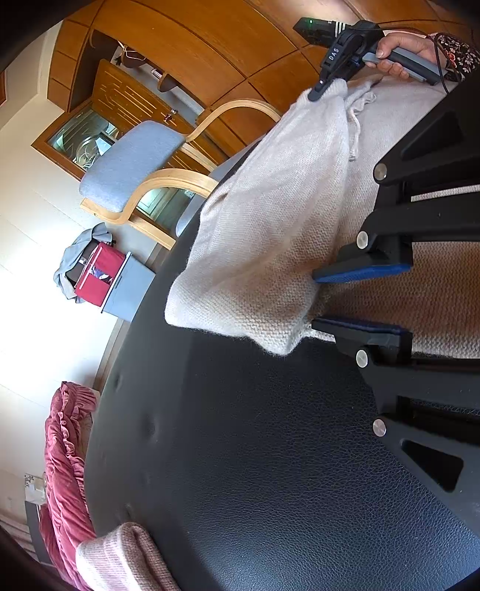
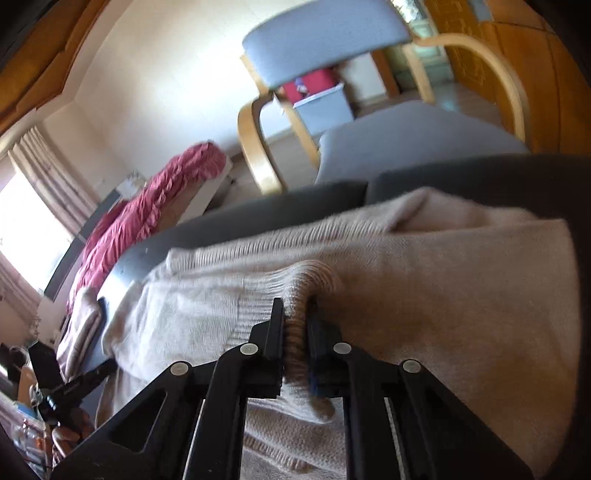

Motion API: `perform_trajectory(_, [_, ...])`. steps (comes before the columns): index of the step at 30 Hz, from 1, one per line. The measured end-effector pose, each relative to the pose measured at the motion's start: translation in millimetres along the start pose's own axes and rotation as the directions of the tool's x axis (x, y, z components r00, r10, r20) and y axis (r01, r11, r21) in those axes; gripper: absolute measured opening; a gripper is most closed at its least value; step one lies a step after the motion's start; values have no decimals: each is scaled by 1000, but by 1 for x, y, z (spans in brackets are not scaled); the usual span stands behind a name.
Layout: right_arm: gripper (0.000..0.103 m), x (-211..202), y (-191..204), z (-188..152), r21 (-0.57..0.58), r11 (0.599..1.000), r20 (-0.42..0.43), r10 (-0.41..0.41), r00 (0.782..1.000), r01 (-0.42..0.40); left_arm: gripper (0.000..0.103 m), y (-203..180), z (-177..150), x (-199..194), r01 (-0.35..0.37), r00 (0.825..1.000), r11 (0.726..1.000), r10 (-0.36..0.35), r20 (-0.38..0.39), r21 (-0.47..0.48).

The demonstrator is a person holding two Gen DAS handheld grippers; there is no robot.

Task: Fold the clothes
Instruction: 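Fold the lifted sweater edge over with the left gripper while the right gripper pinches the ribbed hem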

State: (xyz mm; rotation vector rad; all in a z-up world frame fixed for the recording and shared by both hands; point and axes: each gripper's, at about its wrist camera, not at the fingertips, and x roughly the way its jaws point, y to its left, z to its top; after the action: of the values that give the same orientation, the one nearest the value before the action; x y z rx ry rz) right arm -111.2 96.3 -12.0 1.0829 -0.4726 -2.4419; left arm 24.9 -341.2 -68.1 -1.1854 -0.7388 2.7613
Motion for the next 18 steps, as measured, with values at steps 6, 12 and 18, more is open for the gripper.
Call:
perform_trajectory(6, [10, -11, -8, 10, -37, 990, 65, -133, 989, 135, 18, 0, -1, 0, -4, 1000, 1000, 4, 0, 2])
perform_trajectory(12, [23, -17, -20, 8, 46, 981, 93, -192, 977, 188, 18, 3, -1, -9, -69, 997, 997, 70, 28, -21])
perform_trajectory(18, [23, -35, 18, 8, -145, 988, 222, -24, 975, 57, 18, 24, -2, -39, -181, 971, 968, 203, 123, -173])
